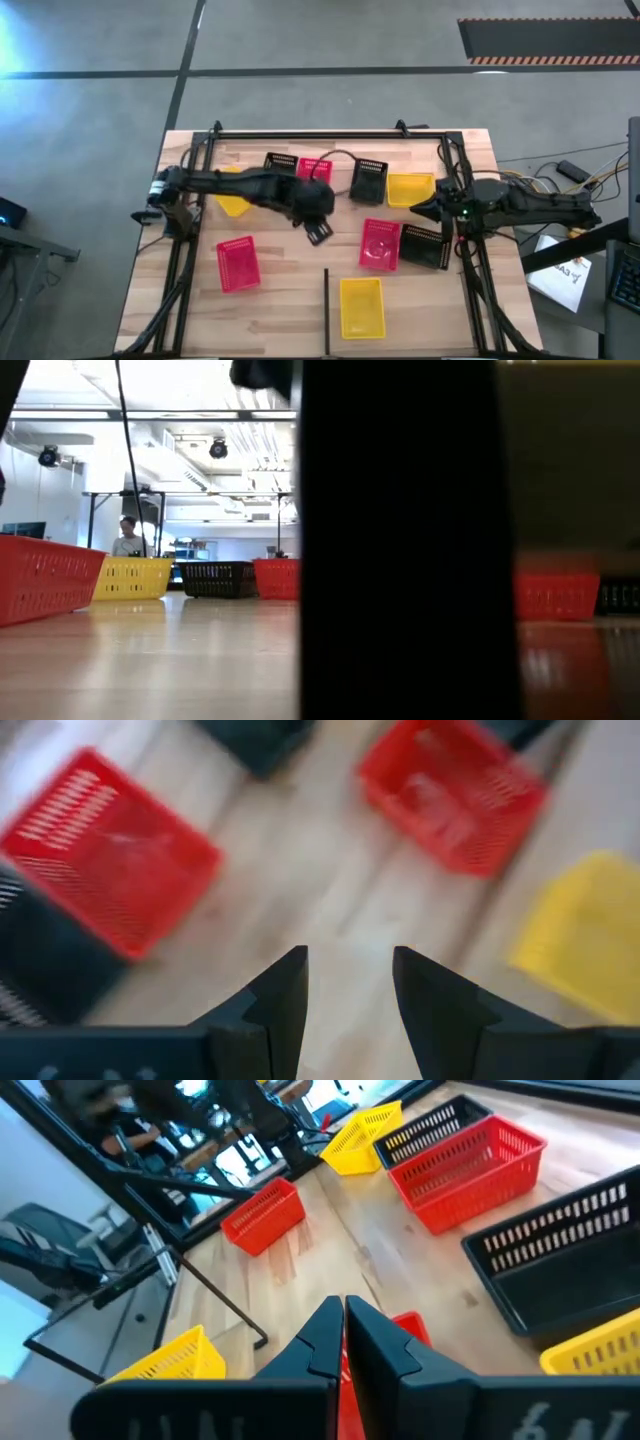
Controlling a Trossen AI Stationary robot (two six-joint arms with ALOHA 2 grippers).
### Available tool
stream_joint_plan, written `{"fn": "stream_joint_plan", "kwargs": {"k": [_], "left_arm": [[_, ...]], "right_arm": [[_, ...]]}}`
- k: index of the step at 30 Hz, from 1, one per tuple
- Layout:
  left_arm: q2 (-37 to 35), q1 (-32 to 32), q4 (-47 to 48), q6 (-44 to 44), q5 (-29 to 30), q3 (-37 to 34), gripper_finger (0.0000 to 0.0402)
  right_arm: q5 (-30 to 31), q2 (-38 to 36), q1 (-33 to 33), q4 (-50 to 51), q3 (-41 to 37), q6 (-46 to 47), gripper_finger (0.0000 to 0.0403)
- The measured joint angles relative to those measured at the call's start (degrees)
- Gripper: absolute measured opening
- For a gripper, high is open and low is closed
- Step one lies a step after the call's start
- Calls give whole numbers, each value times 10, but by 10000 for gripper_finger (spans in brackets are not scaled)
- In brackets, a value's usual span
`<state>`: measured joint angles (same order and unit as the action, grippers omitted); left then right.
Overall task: Stack baskets on shelf by color
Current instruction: Put the top center red bin on the shelf
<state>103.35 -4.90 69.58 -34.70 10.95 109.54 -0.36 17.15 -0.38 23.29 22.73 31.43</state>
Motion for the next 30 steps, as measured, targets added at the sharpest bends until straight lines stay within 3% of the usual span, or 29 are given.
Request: {"fn": "stream_joint_plan", "kwargs": {"k": [9, 19, 30], "left_arm": [[-9, 109, -169, 209, -70, -191, 132], [-6, 162, -276, 357, -75, -310, 132], [0, 172, -391, 394, -69, -394, 132]], "right_arm": [[9, 74, 0, 22, 80, 8, 9], [112, 115, 0, 22, 146, 24, 9], [167, 172, 0, 15, 164, 62, 9]]}}
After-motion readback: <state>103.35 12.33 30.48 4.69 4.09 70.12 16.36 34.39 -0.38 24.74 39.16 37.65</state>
